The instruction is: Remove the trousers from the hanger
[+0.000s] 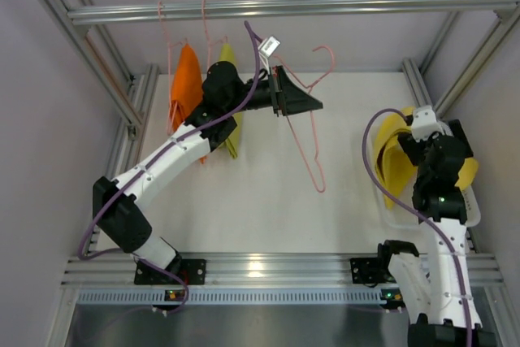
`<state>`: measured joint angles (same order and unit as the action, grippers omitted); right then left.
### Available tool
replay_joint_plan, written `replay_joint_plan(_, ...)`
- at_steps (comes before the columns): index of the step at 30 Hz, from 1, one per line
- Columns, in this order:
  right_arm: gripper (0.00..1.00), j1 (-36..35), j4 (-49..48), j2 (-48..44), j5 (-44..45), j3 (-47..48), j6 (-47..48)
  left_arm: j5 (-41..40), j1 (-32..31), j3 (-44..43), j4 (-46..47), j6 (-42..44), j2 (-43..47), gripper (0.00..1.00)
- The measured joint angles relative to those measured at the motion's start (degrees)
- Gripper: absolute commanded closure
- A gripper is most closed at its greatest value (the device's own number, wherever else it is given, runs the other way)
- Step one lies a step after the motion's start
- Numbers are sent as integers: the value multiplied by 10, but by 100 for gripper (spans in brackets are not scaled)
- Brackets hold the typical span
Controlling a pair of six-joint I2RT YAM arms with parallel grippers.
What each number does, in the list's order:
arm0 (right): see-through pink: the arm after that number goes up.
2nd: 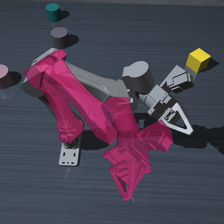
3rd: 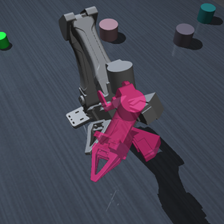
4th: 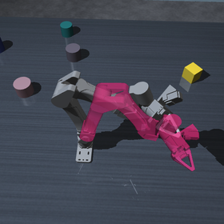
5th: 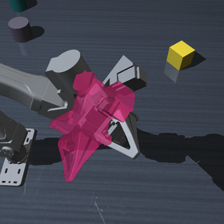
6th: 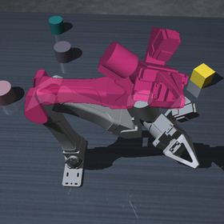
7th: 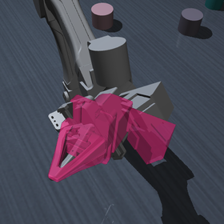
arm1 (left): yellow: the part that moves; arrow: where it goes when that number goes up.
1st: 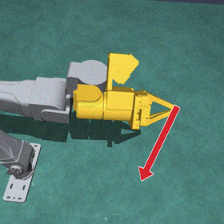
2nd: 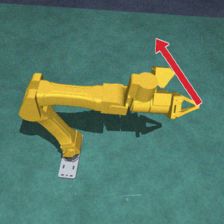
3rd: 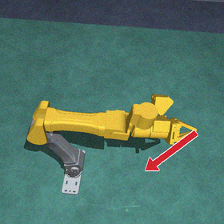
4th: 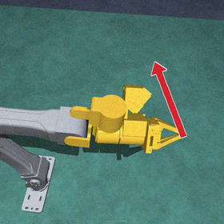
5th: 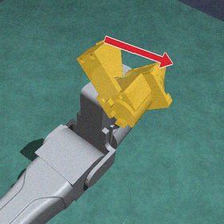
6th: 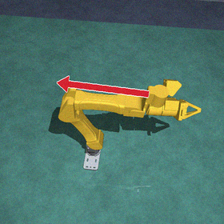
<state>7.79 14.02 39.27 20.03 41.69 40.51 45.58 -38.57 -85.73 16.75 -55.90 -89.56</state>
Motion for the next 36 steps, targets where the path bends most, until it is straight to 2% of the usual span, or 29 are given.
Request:
replay_joint_plan(1,3,0,32,-7,-36,9,-11,2,0,0,2,-2,0,100)
replay_joint_plan(2,1,1,63,-17,-70,18,-22,3,0,0,3,-2,0,100)
replay_joint_plan(6,1,2,179,-54,-195,62,-57,14,0,2,16,-12,-1,100)
replay_joint_plan(9,9,2,238,-76,-258,99,-91,18,0,8,24,-12,-1,100)
replay_joint_plan(10,15,2,251,-86,-277,112,-106,20,0,10,26,-11,-1,100)
replay_joint_plan(14,24,2,262,-123,-334,160,-186,19,0,17,25,-8,-1,100)
replay_joint_plan(18,30,2,236,-134,-422,206,-304,1,0,18,21,-1,-1,100)
replay_joint_plan(21,33,2,190,-137,-534,204,-406,-7,0,17,23,-4,-5,100)
replay_joint_plan(25,27,2,91,-129,-680,156,-554,-15,-6,17,32,-16,-23,100)
replay_joint_plan(27,25,2,53,-110,-724,132,-622,-18,-13,16,31,-16,-32,100)
replay_joint_plan(31,24,1,-12,-65,-763,109,-717,-24,-32,12,29,-15,-45,100)
replay_joint_plan(36,28,-42,-36,-28,-762,109,-746,-33,-51,-22,26,-12,-64,100)
